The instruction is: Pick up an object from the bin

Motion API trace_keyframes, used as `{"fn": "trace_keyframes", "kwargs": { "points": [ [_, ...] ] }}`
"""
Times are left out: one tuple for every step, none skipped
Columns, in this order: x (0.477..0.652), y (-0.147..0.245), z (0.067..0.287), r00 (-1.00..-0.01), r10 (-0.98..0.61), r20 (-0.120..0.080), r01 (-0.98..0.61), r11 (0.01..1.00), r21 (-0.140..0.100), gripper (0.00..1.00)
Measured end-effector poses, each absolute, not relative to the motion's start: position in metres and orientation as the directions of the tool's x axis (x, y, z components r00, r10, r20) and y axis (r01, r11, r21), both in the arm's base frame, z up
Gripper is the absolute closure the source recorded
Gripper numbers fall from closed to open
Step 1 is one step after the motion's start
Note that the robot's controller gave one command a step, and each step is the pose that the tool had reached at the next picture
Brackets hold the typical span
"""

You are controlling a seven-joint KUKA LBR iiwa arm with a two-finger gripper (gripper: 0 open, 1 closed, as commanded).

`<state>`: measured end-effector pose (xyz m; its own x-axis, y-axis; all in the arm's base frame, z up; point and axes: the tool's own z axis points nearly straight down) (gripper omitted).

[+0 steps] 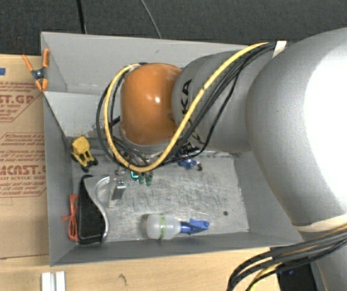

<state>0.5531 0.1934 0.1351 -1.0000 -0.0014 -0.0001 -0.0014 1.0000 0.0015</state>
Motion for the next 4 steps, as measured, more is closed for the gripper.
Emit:
{"fn": "trace_keyframes", "kwargs": {
  "points": [
    [0.558, 0.156, 0.160, -0.998, -0.057, 0.002, -0.057, 0.998, 0.002, 0.00],
    [0.560, 0.124, 0.168, -0.978, -0.208, -0.003, -0.208, 0.978, -0.001, 0.00],
    [0.560, 0.117, 0.179, -0.891, -0.453, -0.001, -0.453, 0.891, 0.000, 0.00],
    [0.571, 0.099, 0.178, -0.904, -0.428, -0.004, -0.428, 0.904, 0.001, 0.00]
  ]
}}
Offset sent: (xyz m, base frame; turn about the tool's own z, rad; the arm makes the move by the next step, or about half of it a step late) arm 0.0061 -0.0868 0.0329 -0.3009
